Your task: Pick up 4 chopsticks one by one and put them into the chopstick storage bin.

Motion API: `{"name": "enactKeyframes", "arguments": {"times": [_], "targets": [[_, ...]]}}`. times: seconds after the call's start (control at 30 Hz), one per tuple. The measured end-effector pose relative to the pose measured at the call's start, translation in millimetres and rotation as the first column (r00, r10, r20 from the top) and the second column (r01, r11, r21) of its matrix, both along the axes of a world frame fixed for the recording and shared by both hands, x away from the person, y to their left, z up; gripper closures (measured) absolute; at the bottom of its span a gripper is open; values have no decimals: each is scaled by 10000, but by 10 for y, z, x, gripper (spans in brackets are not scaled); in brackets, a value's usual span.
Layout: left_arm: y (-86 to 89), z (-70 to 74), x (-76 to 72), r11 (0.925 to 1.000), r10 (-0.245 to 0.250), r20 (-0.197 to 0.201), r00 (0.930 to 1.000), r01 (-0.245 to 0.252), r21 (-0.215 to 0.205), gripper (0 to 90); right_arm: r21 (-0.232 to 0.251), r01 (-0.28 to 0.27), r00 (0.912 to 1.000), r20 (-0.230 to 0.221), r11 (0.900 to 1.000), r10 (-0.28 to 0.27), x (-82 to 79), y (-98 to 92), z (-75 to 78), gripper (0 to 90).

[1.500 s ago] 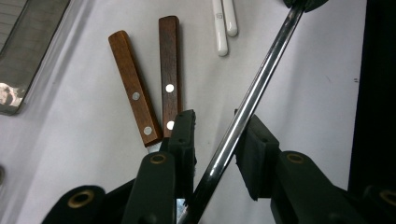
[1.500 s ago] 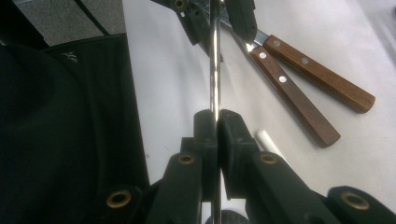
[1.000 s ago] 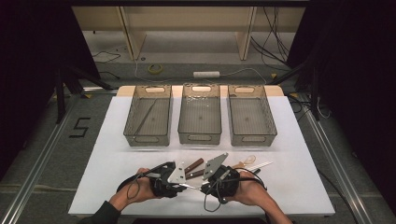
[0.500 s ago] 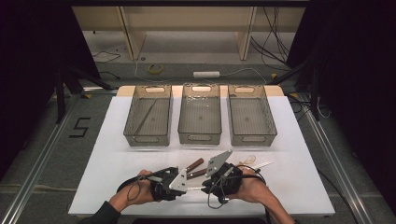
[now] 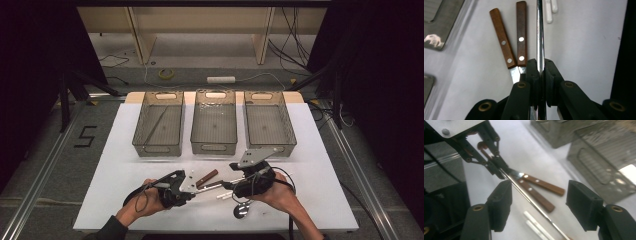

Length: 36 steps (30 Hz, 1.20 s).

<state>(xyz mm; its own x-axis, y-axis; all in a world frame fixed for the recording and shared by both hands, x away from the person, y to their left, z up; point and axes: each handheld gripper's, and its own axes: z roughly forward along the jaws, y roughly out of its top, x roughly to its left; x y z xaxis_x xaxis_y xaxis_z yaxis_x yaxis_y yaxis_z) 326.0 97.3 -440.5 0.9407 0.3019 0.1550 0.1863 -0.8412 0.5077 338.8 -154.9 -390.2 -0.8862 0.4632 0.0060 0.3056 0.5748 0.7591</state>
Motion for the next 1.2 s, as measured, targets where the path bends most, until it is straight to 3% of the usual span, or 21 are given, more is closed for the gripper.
{"name": "enactKeyframes", "arguments": {"times": [0.13,0.33,0.5,0.7,0.73,0.87,0.97,1.1,1.2], "targets": [[50,30,47,9985,512,-99,9986,-514,-189,830,113,334,9993,142,9994,-335,12,-84,37,356],[127,77,97,9898,1289,-150,9915,-1296,-585,830,317,808,9963,257,9962,-816,31,-312,100,337],[193,112,154,9778,1945,-165,9808,-1952,-756,830,102,970,9947,318,9952,-973,47,-509,96,332],[279,153,229,9548,2730,-230,9617,-2738,-1156,830,-352,1084,9940,188,9935,-1078,90,-688,36,313],[279,153,229,9548,2730,-230,9617,-2738,-1156,830,-410,1088,9940,191,9932,-1081,92,-703,26,310],[336,206,267,9382,3160,-222,9485,-3159,-1415,831,-677,1123,9936,164,9914,-1115,95,-743,-24,305],[396,259,312,9212,3514,-269,9358,-3507,-1683,831,-958,1136,9935,159,9889,-1126,87,-755,-72,305],[500,334,408,8953,4061,-234,9135,-4029,-1901,831,-1302,990,9951,157,9865,-977,62,-743,-145,309],[582,376,500,8715,4485,-298,8933,-4444,-2074,830,-1416,936,9956,187,9855,-919,61,-739,-165,308]]}}
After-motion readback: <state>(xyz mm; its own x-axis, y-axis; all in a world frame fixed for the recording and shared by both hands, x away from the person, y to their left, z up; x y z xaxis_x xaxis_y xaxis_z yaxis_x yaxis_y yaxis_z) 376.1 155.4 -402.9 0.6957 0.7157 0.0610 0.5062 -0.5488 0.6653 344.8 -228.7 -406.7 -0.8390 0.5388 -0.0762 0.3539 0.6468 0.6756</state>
